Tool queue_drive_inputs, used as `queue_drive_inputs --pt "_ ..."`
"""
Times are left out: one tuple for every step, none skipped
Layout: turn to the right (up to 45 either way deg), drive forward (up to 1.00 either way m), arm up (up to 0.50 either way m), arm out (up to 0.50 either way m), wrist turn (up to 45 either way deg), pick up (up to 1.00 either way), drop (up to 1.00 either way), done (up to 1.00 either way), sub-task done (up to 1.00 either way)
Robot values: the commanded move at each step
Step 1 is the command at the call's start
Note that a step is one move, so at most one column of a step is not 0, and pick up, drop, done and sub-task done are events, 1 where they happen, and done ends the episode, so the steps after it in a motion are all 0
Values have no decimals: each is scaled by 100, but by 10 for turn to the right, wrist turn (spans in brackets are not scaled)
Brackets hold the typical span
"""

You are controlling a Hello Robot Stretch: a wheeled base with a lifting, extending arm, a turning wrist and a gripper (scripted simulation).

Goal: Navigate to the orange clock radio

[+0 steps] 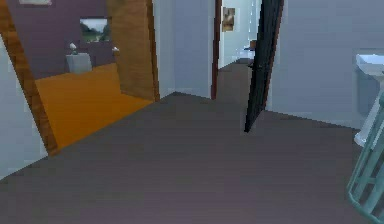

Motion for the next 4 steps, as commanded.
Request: queue_drive_inputs --pt "-30 0 0 0 0 0 0 0 0" --pt "0 45 0 0 0 0 0 0 0" --pt "-210 0 0 0 0 0 0 0 0" --pt "0 100 0 0 0 0 0 0 0"
